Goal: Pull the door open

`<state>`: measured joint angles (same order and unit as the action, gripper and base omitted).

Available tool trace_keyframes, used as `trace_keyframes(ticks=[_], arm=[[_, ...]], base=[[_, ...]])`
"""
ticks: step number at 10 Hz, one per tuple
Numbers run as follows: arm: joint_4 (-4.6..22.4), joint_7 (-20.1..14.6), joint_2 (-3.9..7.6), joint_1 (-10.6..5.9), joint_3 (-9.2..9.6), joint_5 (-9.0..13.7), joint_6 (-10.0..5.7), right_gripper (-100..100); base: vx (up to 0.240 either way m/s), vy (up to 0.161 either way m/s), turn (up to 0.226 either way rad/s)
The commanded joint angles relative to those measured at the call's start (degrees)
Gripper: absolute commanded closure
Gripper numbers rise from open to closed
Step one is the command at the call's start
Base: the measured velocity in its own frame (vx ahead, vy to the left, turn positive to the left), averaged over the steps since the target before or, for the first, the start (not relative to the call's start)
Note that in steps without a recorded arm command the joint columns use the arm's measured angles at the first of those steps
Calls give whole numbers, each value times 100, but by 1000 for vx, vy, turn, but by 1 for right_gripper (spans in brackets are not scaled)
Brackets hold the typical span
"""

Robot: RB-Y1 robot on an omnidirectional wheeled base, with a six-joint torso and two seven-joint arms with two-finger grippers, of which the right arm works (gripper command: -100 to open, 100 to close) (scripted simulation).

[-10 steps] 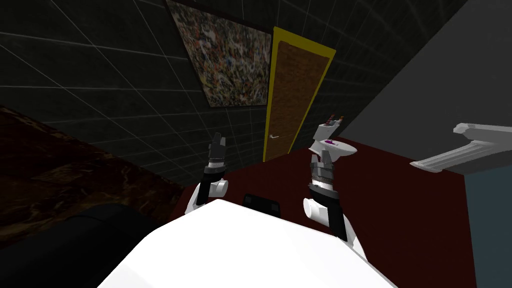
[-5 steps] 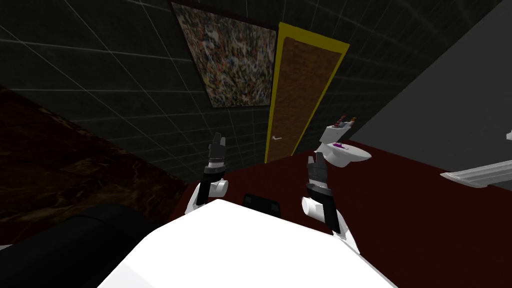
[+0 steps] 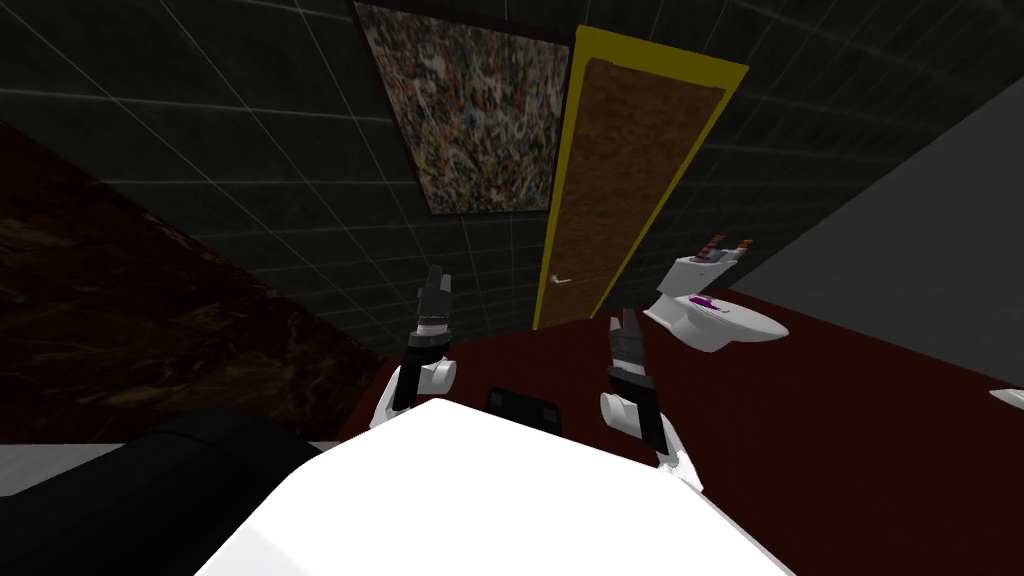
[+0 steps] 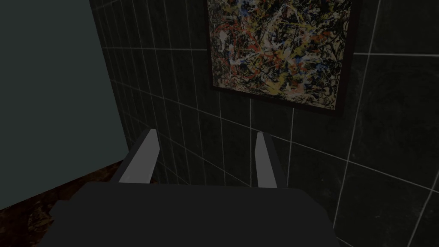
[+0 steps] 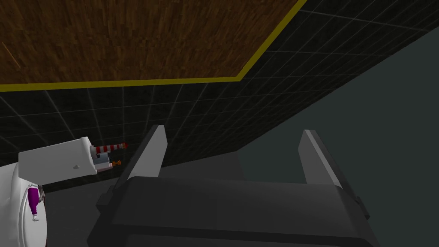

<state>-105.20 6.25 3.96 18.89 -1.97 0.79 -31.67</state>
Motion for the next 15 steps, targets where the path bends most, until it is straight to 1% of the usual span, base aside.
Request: trace_keyframes(ticks=[1, 2, 3, 8, 9, 10, 13, 14, 15], arm=[[286, -51, 55, -121, -41, 41, -62, -100], [448, -78, 82, -193, -60, 63, -107, -100], [495, -78, 82, -193, -60, 63, -107, -100], [1421, -216, 211, -565, -159, 180, -337, -100], [1660, -245, 237, -641, -179, 204, -384, -100], [1699, -245, 237, -641, -179, 204, -384, -100], [2276, -332, 312, -876, -241, 277, -530, -100], [2330, -332, 312, -876, -241, 277, -530, -100], [2528, -362, 337, -955, -262, 302, -578, -100]], base=[[57, -67, 150], [72, -63, 156], [62, -41, 72], [72, -64, 174], [76, -76, 215], [49, -61, 41], [59, -61, 169], [55, -63, 67], [35, -49, 126]])
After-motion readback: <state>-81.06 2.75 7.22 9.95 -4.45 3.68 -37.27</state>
